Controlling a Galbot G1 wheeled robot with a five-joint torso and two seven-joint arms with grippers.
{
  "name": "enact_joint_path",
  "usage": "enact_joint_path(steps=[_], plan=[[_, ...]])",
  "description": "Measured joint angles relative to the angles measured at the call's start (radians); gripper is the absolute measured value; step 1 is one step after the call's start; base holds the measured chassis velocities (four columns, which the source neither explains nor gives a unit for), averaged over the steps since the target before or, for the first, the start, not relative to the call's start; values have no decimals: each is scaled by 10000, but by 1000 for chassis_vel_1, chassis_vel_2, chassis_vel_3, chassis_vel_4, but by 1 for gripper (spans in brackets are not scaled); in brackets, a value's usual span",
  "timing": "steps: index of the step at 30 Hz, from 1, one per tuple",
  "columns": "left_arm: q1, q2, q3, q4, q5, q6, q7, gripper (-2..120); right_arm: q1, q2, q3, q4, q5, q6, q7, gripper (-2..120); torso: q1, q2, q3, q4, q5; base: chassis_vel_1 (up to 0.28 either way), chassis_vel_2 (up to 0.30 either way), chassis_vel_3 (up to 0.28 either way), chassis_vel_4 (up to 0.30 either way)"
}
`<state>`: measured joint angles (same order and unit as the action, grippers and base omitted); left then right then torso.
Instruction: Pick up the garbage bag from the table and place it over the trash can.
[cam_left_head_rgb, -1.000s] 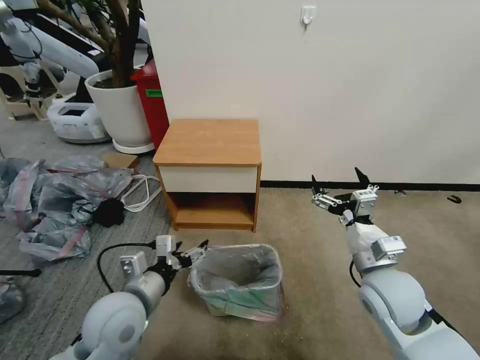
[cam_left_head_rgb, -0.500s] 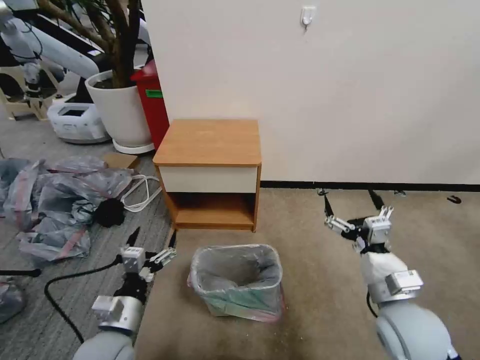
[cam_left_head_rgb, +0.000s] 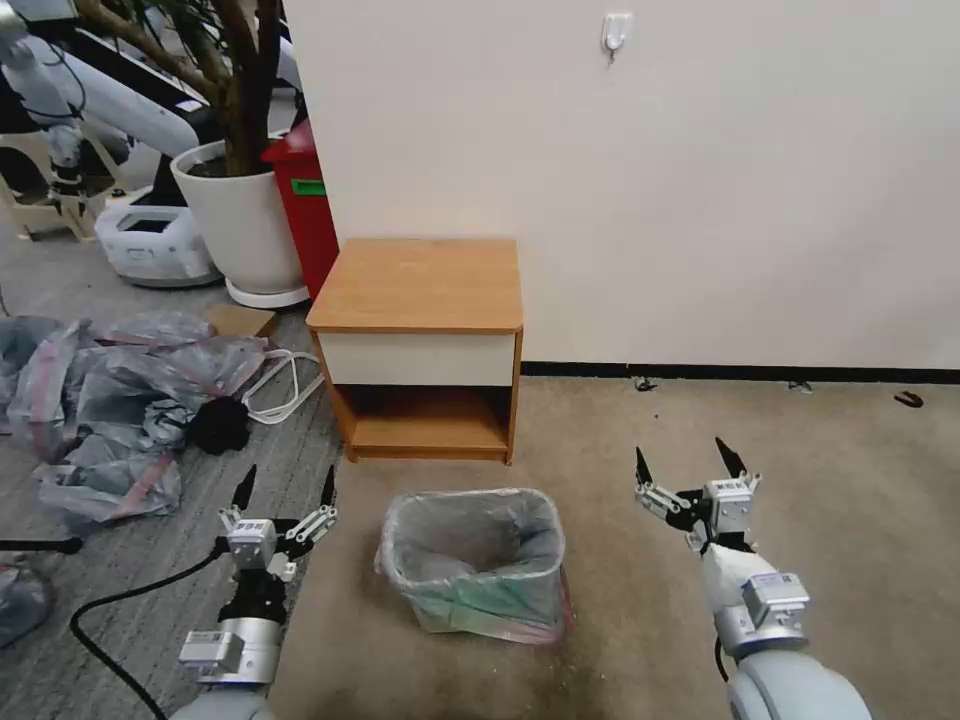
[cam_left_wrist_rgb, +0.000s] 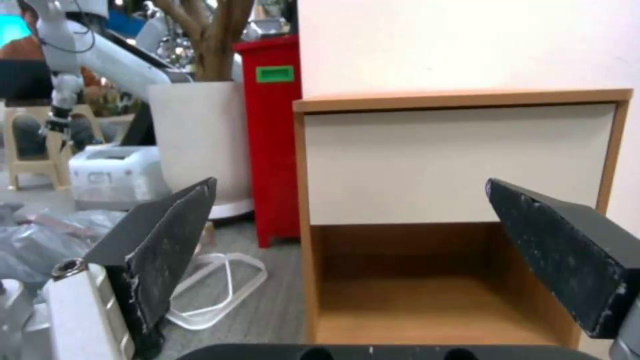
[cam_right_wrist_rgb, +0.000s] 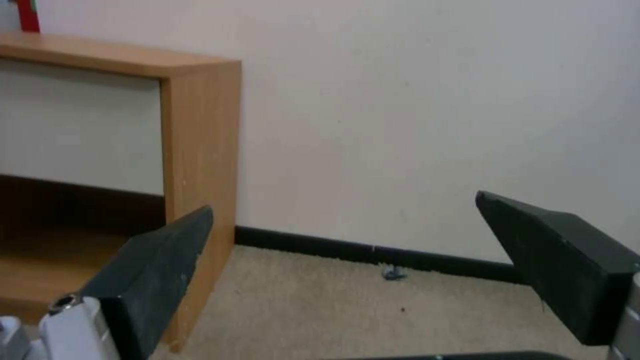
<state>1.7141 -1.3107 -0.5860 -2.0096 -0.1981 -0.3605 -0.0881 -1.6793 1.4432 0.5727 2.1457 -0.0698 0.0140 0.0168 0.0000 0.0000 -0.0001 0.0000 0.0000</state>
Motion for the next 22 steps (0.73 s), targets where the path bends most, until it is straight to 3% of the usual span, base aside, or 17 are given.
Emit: enact_joint_path(steps=[22], plan=[[51,-7,-30,0,-9,-82,-26,100,-83,44,118,-128,-402,105,124,100,0,0,0,0,0,0,0,0,0]])
